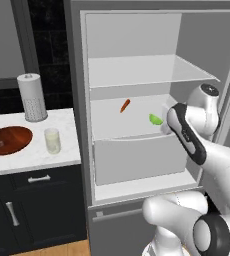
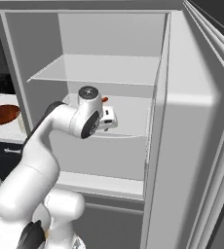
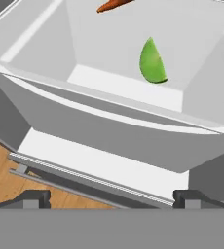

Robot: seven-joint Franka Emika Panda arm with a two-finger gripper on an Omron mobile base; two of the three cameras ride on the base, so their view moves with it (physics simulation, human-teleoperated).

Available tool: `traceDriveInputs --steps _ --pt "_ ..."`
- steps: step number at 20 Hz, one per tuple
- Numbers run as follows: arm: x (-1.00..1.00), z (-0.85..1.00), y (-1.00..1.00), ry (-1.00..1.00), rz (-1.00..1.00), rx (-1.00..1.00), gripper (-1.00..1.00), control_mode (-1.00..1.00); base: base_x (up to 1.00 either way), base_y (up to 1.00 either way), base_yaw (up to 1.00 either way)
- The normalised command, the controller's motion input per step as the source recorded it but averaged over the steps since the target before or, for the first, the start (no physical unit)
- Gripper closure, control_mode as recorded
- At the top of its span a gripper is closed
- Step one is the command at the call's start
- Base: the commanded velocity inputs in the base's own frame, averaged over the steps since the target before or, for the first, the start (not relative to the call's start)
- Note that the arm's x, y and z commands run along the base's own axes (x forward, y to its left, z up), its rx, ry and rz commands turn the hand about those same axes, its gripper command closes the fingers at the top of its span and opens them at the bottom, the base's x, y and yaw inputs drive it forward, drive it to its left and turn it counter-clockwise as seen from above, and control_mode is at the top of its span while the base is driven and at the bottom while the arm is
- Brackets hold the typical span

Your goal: Grab a lemon wedge from the fridge and one ice cube from the ice bowl, and put them in the glass of lemonade.

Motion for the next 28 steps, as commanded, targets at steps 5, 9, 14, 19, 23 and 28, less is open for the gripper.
traceDriveInputs --steps 5,9,14,19,23,28 --pt "0.54 0.13 -0.14 0.02 0.0 0.05 -1.0 -1.0 0.0 0.0 0.0" --pt "0.62 -0.01 0.0 0.01 0.0 0.0 -1.0 -1.0 0.0 0.0 0.0" --pt "0.15 -0.29 0.0 0.0 0.0 0.0 -1.0 -1.0 0.0 0.0 0.0" --pt "0.17 -0.19 0.0 0.0 0.0 0.0 -1.0 -1.0 0.0 0.0 0.0" --pt "0.15 -0.07 0.0 -0.09 0.0 0.02 -1.0 -1.0 0.0 0.0 0.0" --pt "0.09 -0.19 0.0 -0.13 0.0 0.13 -1.0 -1.0 0.0 0.0 0.0"
